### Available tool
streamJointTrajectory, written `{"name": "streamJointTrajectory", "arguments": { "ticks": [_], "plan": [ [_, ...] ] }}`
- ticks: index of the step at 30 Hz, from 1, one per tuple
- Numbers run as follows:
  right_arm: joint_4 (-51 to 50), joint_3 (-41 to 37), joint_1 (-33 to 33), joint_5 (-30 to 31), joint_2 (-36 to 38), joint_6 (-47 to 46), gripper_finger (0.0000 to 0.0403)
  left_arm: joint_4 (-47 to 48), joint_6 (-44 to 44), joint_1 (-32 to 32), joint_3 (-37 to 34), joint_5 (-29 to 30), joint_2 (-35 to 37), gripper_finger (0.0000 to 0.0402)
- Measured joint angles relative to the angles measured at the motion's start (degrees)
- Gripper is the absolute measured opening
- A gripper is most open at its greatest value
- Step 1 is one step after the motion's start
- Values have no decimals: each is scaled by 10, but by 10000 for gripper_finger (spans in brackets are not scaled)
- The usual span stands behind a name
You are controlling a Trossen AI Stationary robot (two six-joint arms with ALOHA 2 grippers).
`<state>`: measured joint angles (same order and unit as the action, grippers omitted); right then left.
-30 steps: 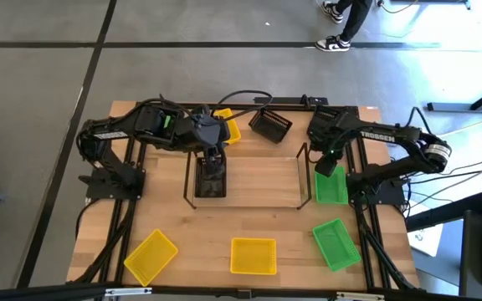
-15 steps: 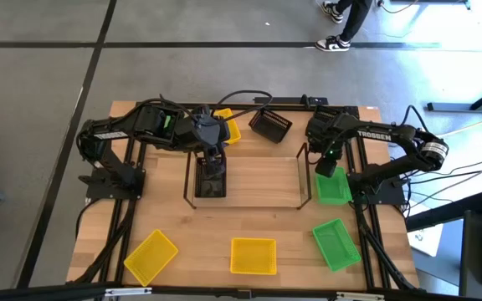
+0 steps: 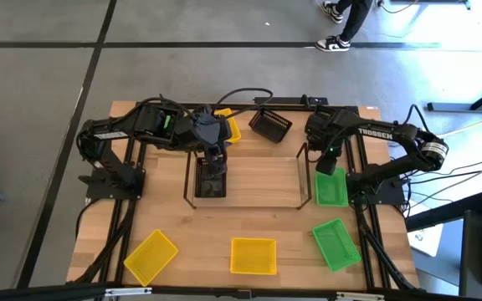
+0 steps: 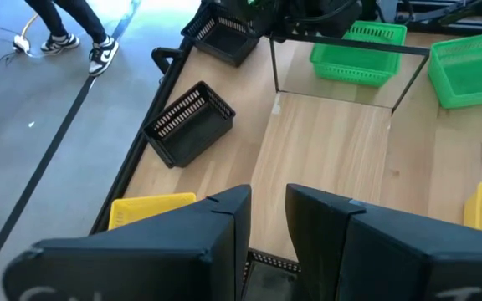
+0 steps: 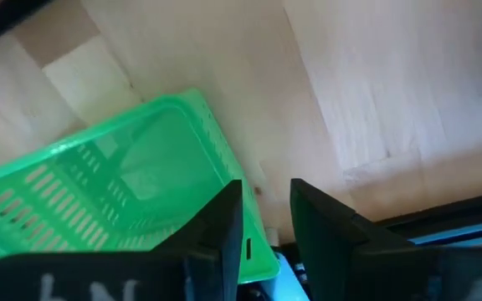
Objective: Stack baskets on shelf by color
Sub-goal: Put the top right green bin on the shelf
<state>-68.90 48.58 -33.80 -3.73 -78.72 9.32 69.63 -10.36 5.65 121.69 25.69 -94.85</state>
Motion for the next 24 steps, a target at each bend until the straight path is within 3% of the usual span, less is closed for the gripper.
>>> {"name": "streamJointTrajectory", "arguments": {
  "ticks": [6,11,16,24],
  "plan": [
    [-10,-18,1,-40,0,7,100,0,-2,0,0,0,0,69],
    [13,-38,3,-31,-1,18,100,-3,-2,1,0,0,0,69],
    [18,-38,3,20,-5,0,100,-5,-2,1,0,0,0,69],
    [73,-40,3,-12,-8,1,100,-16,-2,7,0,0,0,69]
  ]
}}
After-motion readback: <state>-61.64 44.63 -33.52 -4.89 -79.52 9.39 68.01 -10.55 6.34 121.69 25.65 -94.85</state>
